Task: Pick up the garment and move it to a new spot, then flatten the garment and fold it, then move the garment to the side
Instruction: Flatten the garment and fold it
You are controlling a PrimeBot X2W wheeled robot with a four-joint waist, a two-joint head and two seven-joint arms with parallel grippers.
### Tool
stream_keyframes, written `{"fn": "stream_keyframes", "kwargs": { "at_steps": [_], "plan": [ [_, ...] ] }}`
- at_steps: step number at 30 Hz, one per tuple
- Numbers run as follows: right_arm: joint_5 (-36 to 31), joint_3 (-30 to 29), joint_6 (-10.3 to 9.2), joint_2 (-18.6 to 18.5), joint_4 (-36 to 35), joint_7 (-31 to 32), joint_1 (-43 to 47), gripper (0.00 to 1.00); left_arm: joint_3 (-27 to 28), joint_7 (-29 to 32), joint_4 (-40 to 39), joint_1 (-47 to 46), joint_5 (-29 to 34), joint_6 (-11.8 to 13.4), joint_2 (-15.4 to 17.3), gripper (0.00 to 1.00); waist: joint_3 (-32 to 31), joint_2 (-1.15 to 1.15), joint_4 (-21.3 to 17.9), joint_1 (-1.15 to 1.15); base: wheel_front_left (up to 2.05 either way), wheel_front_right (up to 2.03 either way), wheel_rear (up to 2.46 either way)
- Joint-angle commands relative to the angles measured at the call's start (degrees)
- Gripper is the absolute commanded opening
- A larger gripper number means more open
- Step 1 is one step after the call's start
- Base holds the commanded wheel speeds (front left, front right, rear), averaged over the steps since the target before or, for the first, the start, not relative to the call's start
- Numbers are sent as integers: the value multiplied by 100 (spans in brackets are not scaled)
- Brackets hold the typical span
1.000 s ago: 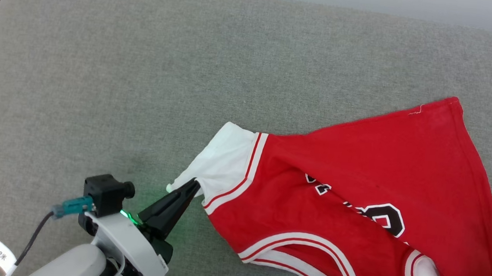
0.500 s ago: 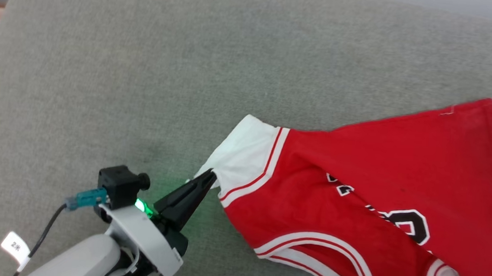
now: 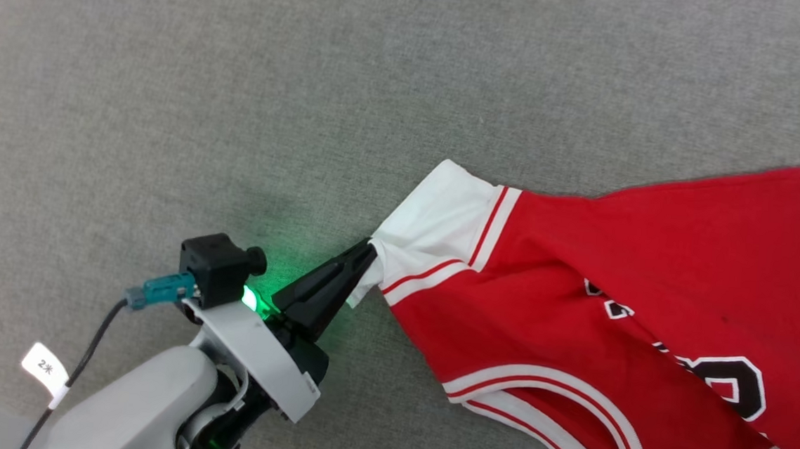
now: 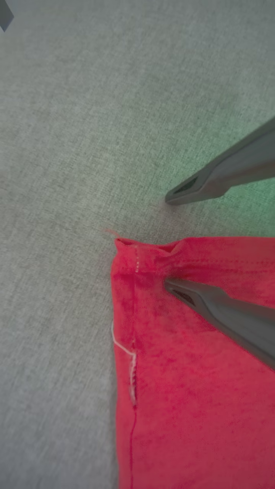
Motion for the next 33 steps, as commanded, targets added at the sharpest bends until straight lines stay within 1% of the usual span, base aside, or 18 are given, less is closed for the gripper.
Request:
{"fn": "stream_keyframes", "kwargs": {
  "at_steps": [1,2,3,4,6,7,9,11,13,17,19,20,23,26,28,30,33],
  "plan": [
    [106,201,2,80,103,91,96,100,12,2,30,-59,10,-17,-9,0,90,0,75,0,0,0,0],
    [187,299,4,69,97,106,110,94,18,1,46,-73,1,-18,-14,0,89,0,61,0,0,0,0],
    [248,371,4,73,108,82,107,41,12,1,44,-93,-20,-19,-16,0,83,0,44,0,0,0,0],
    [304,396,4,97,138,8,79,0,30,1,25,-106,-59,-20,-23,0,66,0,22,0,0,0,0],
    [385,404,4,150,202,-256,-46,0,105,1,1,-137,-129,-20,-3,0,16,0,-23,0,0,0,0],
    [396,364,4,182,256,-401,-128,0,145,1,-59,-129,-271,-20,-24,0,-20,0,-48,0,0,0,0],
    [411,292,3,212,366,-683,-330,0,158,1,-109,-188,-475,-17,133,0,-98,0,-109,0,0,0,0],
    [367,217,2,274,502,-980,-561,0,136,7,-210,-372,-811,-17,217,0,-179,0,-143,0,0,0,0],
    [287,20,-1,370,733,-1344,-814,0,149,113,-209,-672,-1115,-18,383,0,-253,0,-179,0,0,0,0],
    [40,-253,-1,657,1207,-2021,-1394,0,231,494,-67,-1507,-1740,-17,483,0,-334,0,-248,0,0,0,0],
    [-132,-490,-2,776,1466,-2373,-1811,0,323,738,160,-2091,-2022,-18,414,0,-337,0,-269,0,0,0,0],
    [-132,-490,-2,776,1466,-2373,-1811,0,323,738,160,-2091,-2022,-18,414,0,-337,0,-269,0,0,0,0],
    [-515,-833,-2,993,1875,-2852,-2586,0,496,1039,670,-3155,-2202,-18,273,0,-240,0,-352,0,0,0,0],
    [-1030,-1137,-2,1255,2291,-3329,-3574,0,739,1265,1463,-4335,-2256,-10,124,0,-53,0,-502,0,0,0,0],
    [-1345,-1333,-3,1405,2570,-3626,-4191,0,831,1248,2064,-5148,-2093,-10,-41,0,73,0,-581,0,0,0,0],
    [-1672,-1390,-3,1508,2778,-3905,-4740,0,953,1052,2548,-5869,-1974,-10,-224,0,192,0,-653,0,0,0,0],
    [-2068,-1426,-4,1574,3040,-4288,-5334,0,994,678,2944,-6512,-1808,-9,-418,0,299,0,-706,0,0,0,0]
  ]
}}
